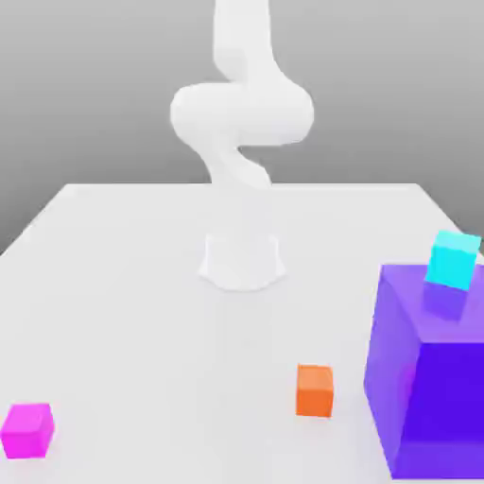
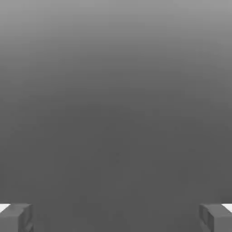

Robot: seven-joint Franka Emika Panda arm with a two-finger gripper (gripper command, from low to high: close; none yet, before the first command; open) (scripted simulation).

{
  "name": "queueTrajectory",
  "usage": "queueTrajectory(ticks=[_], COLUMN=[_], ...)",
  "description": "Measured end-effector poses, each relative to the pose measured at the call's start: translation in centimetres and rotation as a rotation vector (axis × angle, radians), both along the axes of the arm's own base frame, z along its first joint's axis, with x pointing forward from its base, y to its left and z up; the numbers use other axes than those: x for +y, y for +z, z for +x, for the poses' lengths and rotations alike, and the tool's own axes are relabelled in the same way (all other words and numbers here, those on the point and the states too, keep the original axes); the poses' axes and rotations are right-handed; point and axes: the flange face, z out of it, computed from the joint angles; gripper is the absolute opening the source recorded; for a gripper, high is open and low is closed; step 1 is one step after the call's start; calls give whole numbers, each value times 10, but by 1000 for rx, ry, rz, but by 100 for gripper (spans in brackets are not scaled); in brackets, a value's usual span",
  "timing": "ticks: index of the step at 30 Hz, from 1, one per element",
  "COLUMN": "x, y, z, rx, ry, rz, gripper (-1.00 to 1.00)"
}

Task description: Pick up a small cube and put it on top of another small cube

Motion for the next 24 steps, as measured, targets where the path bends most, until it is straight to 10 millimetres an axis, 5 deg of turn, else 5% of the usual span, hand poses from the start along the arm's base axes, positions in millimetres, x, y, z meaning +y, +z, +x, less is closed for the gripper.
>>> queueTrajectory(ticks=[6, 12, 16, 20, 24], x=[-54, -116, -157, -206, -233], y=[-88, -187, -258, -331, -405], z=[65, 101, 109, 99, 85], rx=[147, 278, 360, 435, 512], ry=[-255, -520, -704, -913, -1091], rz=[134, 256, 332, 406, 467], gripper=[0, 0, 0, 0, 0])
